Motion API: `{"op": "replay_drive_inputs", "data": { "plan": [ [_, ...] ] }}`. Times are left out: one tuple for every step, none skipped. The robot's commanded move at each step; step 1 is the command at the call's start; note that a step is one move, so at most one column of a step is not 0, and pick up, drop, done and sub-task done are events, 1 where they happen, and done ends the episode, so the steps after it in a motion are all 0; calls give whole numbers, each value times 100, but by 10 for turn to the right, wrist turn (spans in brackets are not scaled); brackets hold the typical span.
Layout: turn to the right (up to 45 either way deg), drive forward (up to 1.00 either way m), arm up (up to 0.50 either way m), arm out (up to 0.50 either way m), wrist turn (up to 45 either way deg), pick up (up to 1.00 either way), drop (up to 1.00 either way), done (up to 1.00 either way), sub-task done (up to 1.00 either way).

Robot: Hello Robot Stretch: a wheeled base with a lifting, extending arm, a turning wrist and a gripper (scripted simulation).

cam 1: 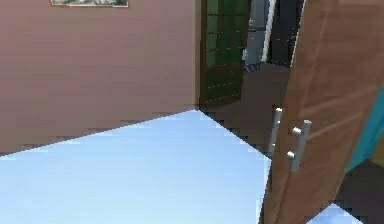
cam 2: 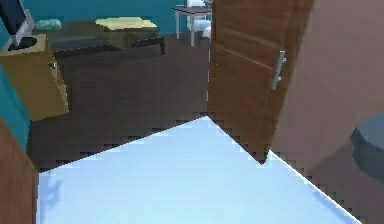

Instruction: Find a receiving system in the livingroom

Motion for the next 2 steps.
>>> {"op": "replay_drive_inputs", "data": {
  "plan": [
    [-120,0,0,0,0,0,0,0,0],
    [0,95,0,0,0,0,0,0,0]
  ]
}}
